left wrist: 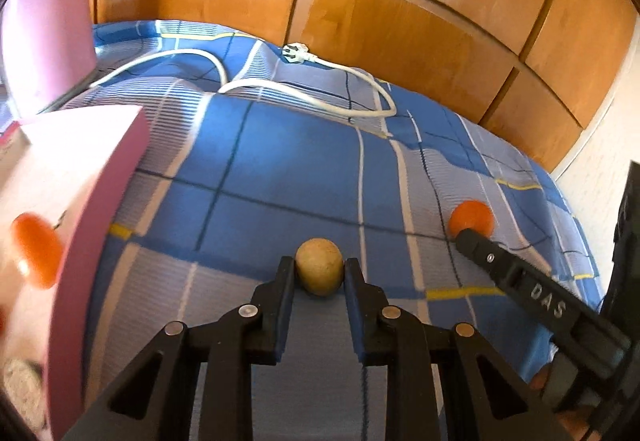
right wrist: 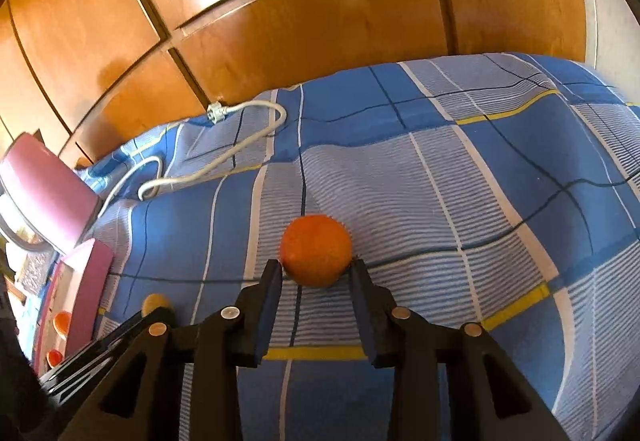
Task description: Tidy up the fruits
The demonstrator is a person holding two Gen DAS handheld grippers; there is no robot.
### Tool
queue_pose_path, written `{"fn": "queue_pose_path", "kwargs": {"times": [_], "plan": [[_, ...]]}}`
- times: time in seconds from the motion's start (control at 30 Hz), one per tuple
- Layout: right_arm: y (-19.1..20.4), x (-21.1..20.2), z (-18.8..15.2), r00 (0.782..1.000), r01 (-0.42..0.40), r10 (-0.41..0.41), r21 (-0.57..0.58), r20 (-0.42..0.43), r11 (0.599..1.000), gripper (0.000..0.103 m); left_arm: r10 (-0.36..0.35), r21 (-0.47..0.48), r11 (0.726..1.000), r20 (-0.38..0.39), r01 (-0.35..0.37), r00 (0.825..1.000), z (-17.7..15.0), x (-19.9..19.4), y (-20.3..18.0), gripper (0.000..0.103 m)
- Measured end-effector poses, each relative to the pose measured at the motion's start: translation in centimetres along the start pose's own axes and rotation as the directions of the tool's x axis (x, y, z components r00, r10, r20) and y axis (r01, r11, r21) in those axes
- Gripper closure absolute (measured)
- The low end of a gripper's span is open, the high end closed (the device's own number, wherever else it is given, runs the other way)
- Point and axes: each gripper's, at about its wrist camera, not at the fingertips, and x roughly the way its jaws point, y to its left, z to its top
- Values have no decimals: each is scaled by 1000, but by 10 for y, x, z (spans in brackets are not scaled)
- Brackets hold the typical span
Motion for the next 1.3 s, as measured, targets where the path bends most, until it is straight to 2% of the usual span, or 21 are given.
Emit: {"fn": "queue_pose_path", "kwargs": {"times": [0.2, 0.27, 0.47, 0.67, 0.9, 1.13, 1.3], "plan": [[6, -9, -10, 999, 32, -32, -26, -2, 999, 83, 4, -18, 1000, 20, -4, 1000, -17, -16, 9, 78], [10, -13, -14, 999, 42, -42, -40, 1, 998, 84, 11, -10, 1000, 25, -11, 1000, -23, -21, 9, 78], [1, -22, -29, 999, 24, -24, 3, -25, 1000, 83, 30, 13, 999, 40, -30, 999, -31, -26, 9, 78], [-7, -21, -30, 999, -29, 30, 50, -19, 998, 76, 24, 6, 1000, 40, -24, 999, -33, -24, 11, 77], [-7, -21, -32, 999, -36, 37, 64, -14, 997, 76, 45, 20, 999, 44, -46, 998, -34, -23, 7, 77], [0, -22, -27, 1000, 6, -5, 21, -11, 1000, 76, 52, 16, 998, 39, -53, 998, -32, -21, 5, 77], [4, -15, -8, 999, 37, -37, 18, 13, 999, 76, 60, 20, 998, 40, -60, 997, -32, -20, 5, 77]]}}
